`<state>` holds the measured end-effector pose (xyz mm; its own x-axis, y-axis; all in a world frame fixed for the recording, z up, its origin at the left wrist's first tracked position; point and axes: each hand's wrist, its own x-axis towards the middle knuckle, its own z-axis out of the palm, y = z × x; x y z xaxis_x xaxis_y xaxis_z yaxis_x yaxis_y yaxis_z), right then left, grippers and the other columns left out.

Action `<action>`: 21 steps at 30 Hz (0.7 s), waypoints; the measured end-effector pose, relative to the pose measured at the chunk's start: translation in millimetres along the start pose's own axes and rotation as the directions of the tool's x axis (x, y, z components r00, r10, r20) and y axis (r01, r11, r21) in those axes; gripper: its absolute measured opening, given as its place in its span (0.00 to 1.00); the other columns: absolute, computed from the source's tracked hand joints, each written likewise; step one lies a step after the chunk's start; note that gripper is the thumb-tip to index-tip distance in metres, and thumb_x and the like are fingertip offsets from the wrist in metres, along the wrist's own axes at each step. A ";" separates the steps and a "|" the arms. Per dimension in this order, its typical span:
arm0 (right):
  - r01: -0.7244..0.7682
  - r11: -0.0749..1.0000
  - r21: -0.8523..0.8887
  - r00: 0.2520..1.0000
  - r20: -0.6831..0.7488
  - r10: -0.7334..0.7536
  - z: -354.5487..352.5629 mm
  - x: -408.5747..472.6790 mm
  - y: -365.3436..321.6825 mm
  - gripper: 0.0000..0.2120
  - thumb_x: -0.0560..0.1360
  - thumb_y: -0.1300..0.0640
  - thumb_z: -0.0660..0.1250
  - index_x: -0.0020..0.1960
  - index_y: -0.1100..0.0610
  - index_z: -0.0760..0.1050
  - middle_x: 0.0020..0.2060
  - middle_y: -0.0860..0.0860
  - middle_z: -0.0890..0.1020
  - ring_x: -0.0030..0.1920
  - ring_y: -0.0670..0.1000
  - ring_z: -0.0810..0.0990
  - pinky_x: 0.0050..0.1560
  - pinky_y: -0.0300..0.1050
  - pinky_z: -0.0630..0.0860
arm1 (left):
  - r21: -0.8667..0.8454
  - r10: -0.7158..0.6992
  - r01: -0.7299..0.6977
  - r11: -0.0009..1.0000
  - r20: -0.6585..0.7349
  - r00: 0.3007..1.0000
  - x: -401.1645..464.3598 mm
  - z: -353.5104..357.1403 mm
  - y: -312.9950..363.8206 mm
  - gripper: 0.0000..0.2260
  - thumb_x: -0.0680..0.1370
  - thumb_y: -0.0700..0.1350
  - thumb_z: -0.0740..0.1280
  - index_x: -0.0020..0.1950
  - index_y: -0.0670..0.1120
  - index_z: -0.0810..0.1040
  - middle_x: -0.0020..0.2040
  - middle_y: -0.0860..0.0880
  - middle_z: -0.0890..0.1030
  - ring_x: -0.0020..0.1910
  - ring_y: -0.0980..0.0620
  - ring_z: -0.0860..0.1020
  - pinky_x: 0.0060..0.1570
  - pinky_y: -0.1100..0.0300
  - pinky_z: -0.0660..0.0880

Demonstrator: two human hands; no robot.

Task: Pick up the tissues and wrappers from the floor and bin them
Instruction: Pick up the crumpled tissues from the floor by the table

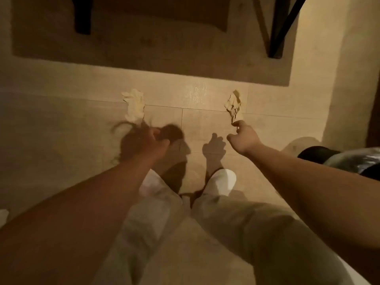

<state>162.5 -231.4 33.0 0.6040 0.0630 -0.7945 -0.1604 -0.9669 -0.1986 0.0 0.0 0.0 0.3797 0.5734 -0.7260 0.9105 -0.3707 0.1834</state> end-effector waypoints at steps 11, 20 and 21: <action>-0.054 0.962 -0.266 0.977 -0.214 -0.004 84.5 172.6 21.7 0.36 0.71 0.49 0.66 0.76 0.45 0.56 0.79 0.55 0.56 0.78 0.63 0.51 0.72 0.69 0.54 | 0.021 -0.068 0.071 0.997 -0.100 0.993 162.1 64.5 -29.1 0.36 0.72 0.60 0.68 0.76 0.60 0.57 0.81 0.46 0.50 0.78 0.35 0.55 0.70 0.38 0.63; 0.044 0.997 -0.060 0.921 -0.385 -0.064 87.7 206.8 32.8 0.25 0.74 0.66 0.65 0.70 0.57 0.67 0.72 0.59 0.64 0.68 0.63 0.68 0.67 0.57 0.70 | -0.071 -0.089 0.075 0.995 -0.225 0.970 191.7 72.4 -30.9 0.29 0.72 0.54 0.71 0.72 0.56 0.66 0.80 0.46 0.56 0.75 0.38 0.59 0.67 0.44 0.64; 0.063 0.998 -0.030 0.920 -0.385 -0.069 88.1 206.9 33.9 0.22 0.74 0.69 0.64 0.67 0.59 0.69 0.68 0.59 0.67 0.64 0.62 0.72 0.65 0.55 0.73 | -0.101 -0.071 0.045 0.994 -0.276 0.959 193.4 71.8 -31.6 0.19 0.74 0.51 0.69 0.63 0.51 0.73 0.74 0.43 0.64 0.70 0.37 0.65 0.63 0.47 0.68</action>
<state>213.3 -229.4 -188.7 0.8677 0.0298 -0.4962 -0.0987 -0.9680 -0.2307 32.9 70.1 -193.8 0.3442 0.7776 -0.5261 0.9385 -0.2690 0.2165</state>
